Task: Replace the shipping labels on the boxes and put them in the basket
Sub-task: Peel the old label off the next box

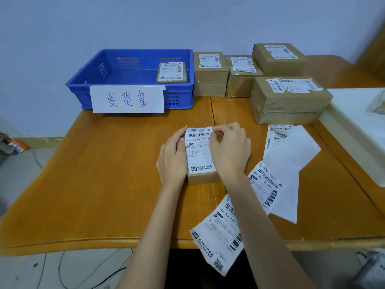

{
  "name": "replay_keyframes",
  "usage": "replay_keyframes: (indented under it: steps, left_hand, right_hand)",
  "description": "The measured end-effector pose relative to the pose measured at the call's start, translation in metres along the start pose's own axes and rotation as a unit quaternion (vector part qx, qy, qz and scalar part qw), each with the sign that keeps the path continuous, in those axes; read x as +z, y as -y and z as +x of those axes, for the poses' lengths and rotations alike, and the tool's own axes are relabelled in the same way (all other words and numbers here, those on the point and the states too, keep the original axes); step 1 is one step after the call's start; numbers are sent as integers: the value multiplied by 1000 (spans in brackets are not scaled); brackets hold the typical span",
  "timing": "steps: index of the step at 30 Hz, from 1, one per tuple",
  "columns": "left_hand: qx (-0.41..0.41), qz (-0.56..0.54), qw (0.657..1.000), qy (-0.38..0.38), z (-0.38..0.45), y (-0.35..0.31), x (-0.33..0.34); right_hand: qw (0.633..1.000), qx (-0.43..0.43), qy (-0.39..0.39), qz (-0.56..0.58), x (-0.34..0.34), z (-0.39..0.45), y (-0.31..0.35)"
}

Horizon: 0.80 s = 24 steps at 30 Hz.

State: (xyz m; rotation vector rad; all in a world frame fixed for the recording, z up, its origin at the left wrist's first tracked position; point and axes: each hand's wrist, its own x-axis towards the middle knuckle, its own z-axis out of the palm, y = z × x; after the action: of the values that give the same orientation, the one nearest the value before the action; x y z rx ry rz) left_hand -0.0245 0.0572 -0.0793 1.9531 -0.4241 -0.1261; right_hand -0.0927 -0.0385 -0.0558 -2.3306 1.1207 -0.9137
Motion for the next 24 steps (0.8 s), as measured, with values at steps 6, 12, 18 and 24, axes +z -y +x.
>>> replay_keyframes:
  steps: [6, 12, 18, 24]
  left_hand:
    - [17, 28, 999, -4, 0, -2, 1]
    - [24, 12, 1000, -6, -1, 0, 1]
    - [-1, -33, 999, -17, 2, 1, 0]
    - [-12, -58, 998, -29, 3, 3, 0]
  right_hand:
    - [993, 20, 116, 23, -5, 6, 2]
    - [994, -4, 101, -28, -8, 15, 8]
    - [999, -28, 37, -28, -3, 9, 8]
    - [994, -99, 30, 39, 0, 11, 7]
